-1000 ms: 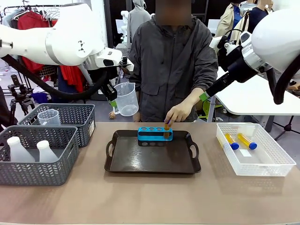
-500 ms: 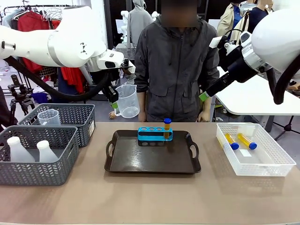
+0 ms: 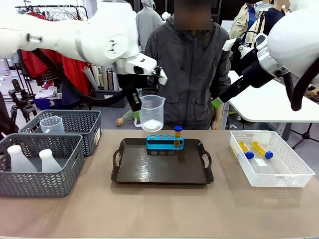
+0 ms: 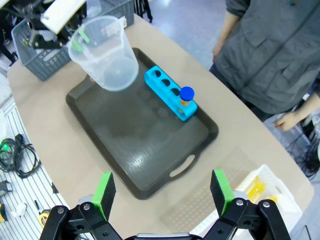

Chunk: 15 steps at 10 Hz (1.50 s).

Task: Prepare the laboratory tools.
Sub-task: Pick up one Large Measuring Cup and place it on the Handle tray.

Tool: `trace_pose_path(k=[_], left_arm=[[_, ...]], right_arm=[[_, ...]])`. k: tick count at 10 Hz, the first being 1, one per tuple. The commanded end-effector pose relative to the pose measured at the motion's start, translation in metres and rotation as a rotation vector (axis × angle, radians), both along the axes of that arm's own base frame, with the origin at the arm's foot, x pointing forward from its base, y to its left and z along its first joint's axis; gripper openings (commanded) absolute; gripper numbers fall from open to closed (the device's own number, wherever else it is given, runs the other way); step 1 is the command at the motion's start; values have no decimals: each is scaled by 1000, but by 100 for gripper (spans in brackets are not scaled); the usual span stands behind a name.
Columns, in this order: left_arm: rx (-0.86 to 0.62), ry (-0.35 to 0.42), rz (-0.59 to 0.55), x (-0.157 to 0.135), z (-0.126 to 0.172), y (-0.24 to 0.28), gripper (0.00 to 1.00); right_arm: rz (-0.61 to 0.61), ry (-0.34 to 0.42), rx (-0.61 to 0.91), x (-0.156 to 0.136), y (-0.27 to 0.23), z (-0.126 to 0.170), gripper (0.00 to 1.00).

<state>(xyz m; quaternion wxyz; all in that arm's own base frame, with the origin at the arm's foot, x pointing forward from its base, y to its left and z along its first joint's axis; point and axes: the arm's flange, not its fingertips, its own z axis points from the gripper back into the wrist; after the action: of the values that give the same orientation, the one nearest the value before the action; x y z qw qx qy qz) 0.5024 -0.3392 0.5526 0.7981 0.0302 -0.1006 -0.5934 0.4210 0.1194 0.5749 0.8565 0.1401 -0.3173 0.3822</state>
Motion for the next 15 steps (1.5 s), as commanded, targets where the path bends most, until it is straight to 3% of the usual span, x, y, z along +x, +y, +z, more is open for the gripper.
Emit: trace_pose_path(k=[1, 6, 10, 15], left_arm=[[55, -28, -149, 16, -2, -32, 0], [136, 13, -310, 56, -44, -90, 0], [138, 91, -413, 80, -97, -116, 0], [113, 184, -469, 74, -139, -126, 0]], right_arm=[[8, 0, 18, 1, 0, 0, 100], [8, 0, 18, 1, 0, 0, 100], [8, 0, 18, 1, 0, 0, 100], [8, 0, 18, 1, 0, 0, 100]])
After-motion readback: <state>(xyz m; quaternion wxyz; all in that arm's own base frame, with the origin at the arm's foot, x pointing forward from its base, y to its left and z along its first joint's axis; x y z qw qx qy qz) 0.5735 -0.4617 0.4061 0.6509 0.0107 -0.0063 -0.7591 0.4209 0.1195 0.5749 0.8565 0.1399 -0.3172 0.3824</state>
